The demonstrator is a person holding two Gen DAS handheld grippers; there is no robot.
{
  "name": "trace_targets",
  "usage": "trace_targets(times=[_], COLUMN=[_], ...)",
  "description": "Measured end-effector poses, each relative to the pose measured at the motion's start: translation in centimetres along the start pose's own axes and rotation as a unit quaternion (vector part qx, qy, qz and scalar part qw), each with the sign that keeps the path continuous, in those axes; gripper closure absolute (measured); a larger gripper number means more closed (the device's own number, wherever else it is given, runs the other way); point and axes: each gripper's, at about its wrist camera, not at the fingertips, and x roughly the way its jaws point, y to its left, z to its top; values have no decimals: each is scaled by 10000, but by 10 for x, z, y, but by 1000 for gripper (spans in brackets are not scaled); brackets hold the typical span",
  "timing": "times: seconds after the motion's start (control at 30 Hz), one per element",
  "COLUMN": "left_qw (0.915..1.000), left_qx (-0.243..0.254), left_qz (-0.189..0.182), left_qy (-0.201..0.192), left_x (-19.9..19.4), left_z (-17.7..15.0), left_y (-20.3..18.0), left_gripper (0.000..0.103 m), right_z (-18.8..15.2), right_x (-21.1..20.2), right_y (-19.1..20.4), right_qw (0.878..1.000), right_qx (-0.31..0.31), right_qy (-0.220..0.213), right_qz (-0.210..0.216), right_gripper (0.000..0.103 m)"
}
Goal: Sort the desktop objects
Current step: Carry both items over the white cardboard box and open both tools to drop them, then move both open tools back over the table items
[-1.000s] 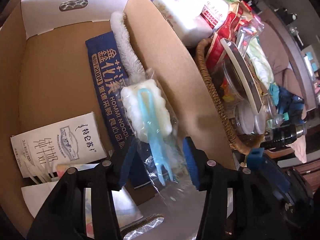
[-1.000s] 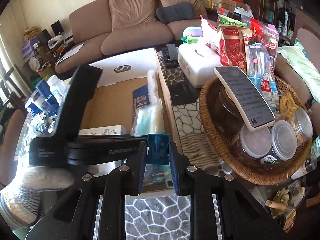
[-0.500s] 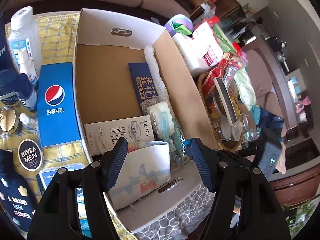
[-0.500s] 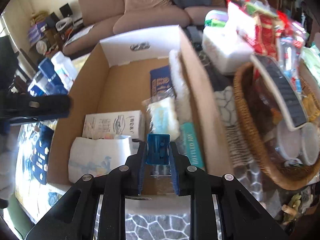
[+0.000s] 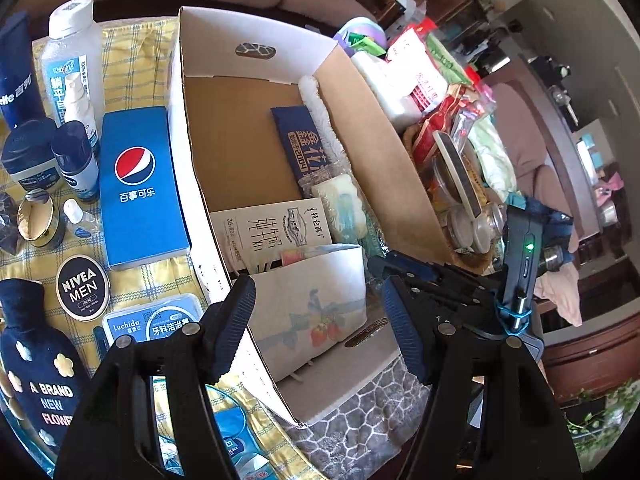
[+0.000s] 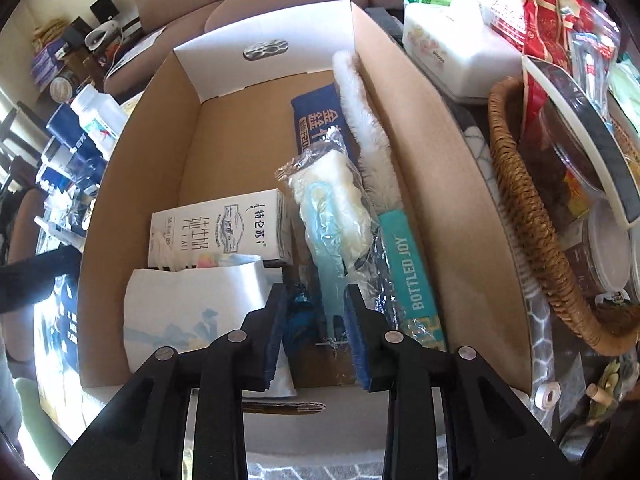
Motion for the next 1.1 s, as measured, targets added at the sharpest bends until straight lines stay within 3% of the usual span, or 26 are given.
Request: trace_targets(times=[0.1,0.23,0.3,0.37,0.47,0.53,0.9,1.1], left_qw=[9999,9985,9970,9956,9938,9922,9870,9813], left_qx=[100,354,497,608,744,815,793,743], left_qz=[101,346,499,597,698,798,1222,1538], left_qy=[-62,-212,-329,-398,-450,-508,-680,-887], left_x=[-6,-19,-26,-32,-41,-47,-88,-131], left_z=[-5,-15,-22,-29,-40,-46,-82,-110], left_y=[-3,-7,-10,-12,-15,-17,3,29], left_gripper=[39,28,15,1,0,0,0,0], right_z=[0,-2,-4,-7,-12,-15,-36,-50], right_x=[-9,-26,-33,-39,-44,-47,-73,-93], right_y=[4,18,25,31,39,44,75,106], right_qw=[9999,9992,9988,9983,9975,9972,9960,9953], right_qx=[-1,-111,-131,-126,-122,-134,-282,-391], right_qy=[-110,-318,-416,-480,-499,-504,-616,-759], right_qz=[-35,-209,-237,-320,-479,-529,-586,-464], right_gripper=[71,48,38,21,6,2,0,0])
